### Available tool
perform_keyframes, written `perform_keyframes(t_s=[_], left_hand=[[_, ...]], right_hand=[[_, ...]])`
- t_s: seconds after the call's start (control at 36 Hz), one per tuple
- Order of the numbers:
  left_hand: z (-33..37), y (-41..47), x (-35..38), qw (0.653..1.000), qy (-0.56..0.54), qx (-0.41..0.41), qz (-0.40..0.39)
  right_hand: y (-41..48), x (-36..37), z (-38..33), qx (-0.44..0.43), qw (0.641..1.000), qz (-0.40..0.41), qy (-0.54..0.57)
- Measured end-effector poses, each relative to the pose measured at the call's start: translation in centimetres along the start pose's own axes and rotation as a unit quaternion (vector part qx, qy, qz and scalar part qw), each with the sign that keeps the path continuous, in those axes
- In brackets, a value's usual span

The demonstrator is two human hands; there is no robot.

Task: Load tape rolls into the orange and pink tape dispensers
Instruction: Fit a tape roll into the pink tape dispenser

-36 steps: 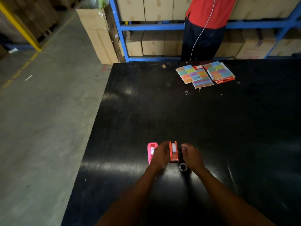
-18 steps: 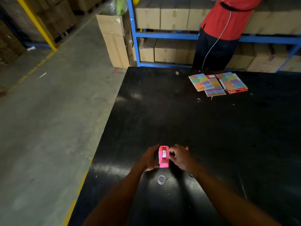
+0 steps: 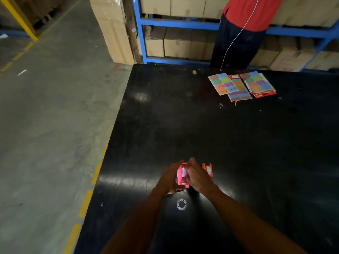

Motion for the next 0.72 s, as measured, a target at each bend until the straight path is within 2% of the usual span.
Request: perform_keyframes(t_s=[0.14, 0.31, 0.39, 0.47, 0.56, 0.64, 0.72], left_hand=[[-0.3, 0.4, 0.0, 0.999, -0.034, -0.014, -0.012], [-0.3, 0.1, -0.4, 0.996, -0.092, -0.02, 0.005], [0.2, -0.2, -0.3, 0.993, -0.119, -0.028, -0.002], [0.2, -0.1, -0.2, 0.998, -0.056, -0.022, -0.008], [2.1, -0.7, -0.2, 0.998, 0.012, 0.04, -0.038], [2.0, -0.8, -0.5, 0.999, 0.009, 0.021, -0.038], [2.0, -1.8, -2.1, 0.998, -0.004, 0.029, 0.051]], right_hand=[[0.5, 0.5, 0.2, 0.015, 1.0, -0.001, -0.002], [0.9, 0.6, 0.2, -0.039, 0.997, -0.061, -0.005], [0.9, 0.2, 0.4, -0.031, 0.995, -0.083, 0.04], [0.3, -0.1, 0.5, -0.029, 0.996, -0.081, 0.03], [-0.6, -0.5, 0.5, -0.029, 0.997, -0.062, 0.038], [-1.8, -1.1, 0.4, -0.028, 0.998, -0.043, 0.046], [-2.7, -1.7, 0.7, -0.02, 0.998, -0.025, 0.048]])
Point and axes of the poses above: each hand's wrist, its own y-axis towards the middle knuckle, its own x-axis out of the palm, z = x × y, the point moved 9 cm from there along y, towards the middle knuckle, and after that the axes turned 4 degrees about x, right-handed, at the moved point
